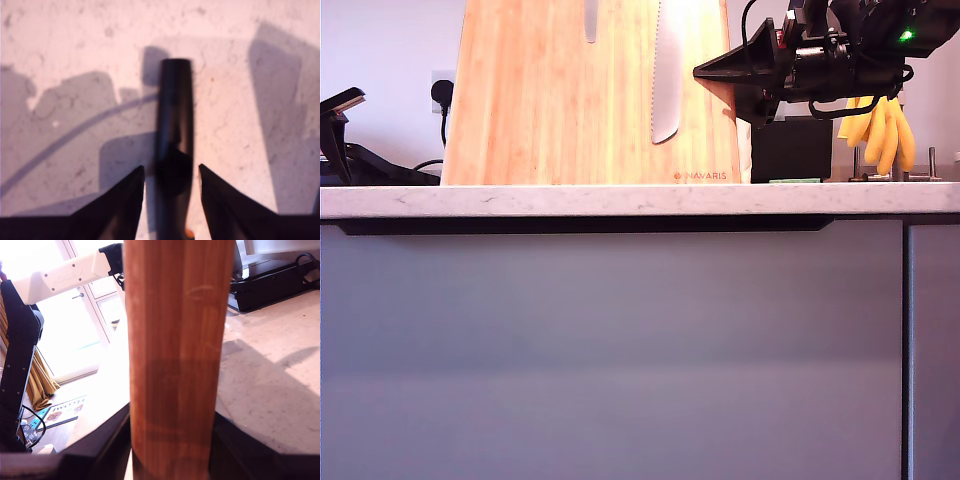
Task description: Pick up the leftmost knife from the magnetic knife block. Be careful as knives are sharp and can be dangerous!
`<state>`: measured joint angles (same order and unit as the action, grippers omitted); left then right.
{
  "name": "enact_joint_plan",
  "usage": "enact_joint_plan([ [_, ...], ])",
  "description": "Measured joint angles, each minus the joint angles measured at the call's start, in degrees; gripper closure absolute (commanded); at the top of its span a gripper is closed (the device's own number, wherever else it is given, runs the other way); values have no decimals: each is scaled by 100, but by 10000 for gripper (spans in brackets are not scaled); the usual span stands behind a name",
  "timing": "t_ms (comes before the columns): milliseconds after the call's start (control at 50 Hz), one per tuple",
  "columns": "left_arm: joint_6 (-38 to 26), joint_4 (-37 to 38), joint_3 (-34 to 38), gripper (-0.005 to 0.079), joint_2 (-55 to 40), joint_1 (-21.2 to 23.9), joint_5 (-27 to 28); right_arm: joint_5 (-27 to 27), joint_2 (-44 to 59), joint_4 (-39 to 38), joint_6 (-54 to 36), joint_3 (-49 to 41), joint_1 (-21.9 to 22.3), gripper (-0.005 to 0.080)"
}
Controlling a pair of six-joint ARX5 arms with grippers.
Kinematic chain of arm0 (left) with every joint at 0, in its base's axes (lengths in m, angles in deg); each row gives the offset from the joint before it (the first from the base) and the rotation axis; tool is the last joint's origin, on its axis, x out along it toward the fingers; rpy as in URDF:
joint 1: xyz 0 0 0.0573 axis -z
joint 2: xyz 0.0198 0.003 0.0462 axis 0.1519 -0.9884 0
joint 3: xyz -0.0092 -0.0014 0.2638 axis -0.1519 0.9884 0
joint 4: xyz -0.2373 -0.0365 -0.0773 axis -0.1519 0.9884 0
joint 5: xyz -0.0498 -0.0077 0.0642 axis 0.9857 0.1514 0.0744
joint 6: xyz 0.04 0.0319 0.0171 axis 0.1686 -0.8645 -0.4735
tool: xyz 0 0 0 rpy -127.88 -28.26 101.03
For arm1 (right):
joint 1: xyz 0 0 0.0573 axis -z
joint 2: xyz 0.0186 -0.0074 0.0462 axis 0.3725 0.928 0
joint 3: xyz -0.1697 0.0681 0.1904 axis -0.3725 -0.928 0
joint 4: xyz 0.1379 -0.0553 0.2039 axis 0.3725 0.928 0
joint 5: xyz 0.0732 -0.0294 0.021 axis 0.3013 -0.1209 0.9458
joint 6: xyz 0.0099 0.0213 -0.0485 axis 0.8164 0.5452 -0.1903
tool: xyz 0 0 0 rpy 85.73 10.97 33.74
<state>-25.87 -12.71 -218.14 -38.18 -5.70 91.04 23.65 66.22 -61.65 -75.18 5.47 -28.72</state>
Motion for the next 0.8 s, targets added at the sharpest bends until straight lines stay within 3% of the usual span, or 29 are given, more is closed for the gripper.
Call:
enact_joint_plan([
  [300, 0, 74, 0, 456, 2, 0, 7, -2, 0, -11, 33, 0, 0, 763],
  [360, 0, 74, -4, 533, 2, 0, 7, -2, -2, -17, 42, 0, 0, 763],
  [480, -153, 74, -4, 768, 74, 0, 0, -2, 0, -20, 46, 0, 0, 763],
  [800, -1104, -70, -7, 762, 1047, 118, -131, -4, 0, -22, 50, 0, 0, 763],
])
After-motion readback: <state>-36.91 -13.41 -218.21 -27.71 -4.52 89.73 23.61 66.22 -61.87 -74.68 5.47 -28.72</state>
